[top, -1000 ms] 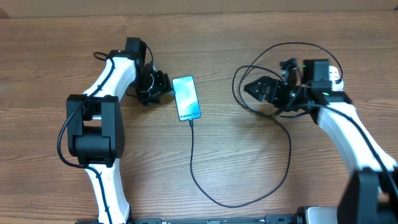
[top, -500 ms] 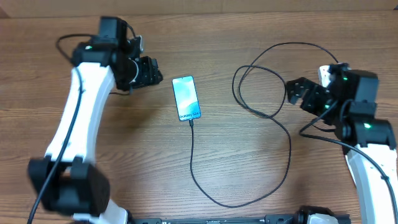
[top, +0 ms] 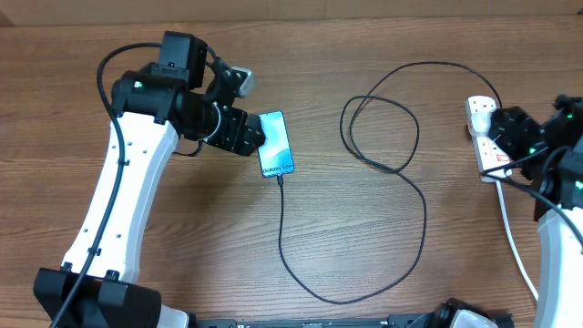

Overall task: Plug charger to phone and switch on socket
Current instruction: 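Move the right gripper over to the white power strip's switch, then press the orange switch on the power strip with the right gripper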

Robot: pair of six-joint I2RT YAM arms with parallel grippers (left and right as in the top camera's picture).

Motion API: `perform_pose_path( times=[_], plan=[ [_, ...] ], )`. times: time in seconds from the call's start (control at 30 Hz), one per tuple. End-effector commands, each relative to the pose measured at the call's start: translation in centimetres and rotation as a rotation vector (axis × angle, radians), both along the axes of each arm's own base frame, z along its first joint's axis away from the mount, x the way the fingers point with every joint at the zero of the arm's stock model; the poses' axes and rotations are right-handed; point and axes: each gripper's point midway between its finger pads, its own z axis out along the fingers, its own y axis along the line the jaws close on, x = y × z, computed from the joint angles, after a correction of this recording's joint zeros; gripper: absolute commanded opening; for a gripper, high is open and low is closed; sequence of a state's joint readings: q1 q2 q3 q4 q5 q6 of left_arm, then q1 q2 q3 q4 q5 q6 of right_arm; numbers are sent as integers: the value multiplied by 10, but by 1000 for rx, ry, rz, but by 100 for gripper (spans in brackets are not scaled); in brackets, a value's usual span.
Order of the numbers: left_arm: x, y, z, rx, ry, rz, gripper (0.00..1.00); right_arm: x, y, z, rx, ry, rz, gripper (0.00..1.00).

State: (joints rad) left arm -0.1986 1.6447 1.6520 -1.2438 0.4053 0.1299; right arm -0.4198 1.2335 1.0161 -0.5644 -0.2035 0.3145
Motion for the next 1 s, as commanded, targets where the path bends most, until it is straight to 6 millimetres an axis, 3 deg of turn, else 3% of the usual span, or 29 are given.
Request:
perform_pose_path(
  times=[0.0,0.13,0.27,0.4,0.73,0.97],
  plan=[
    [-1,-7,6,-14,-28,-40,100,8,-24,-9,-31,19,-69,4],
    [-3,-5,5,-11,-9,-15,100,23,-47,-40,-52,69,-121,4],
    [-3,-5,5,-15,-1,1,99,38,-61,-77,-31,112,-134,4],
    [-3,-5,5,-16,-3,1,99,51,-70,-101,-28,119,-138,4],
    [-3,-5,5,-16,-2,1,100,76,-85,-129,-53,82,-148,4],
    [-3,-5,5,-19,8,13,100,78,-92,-151,-43,102,-157,4]
  ],
)
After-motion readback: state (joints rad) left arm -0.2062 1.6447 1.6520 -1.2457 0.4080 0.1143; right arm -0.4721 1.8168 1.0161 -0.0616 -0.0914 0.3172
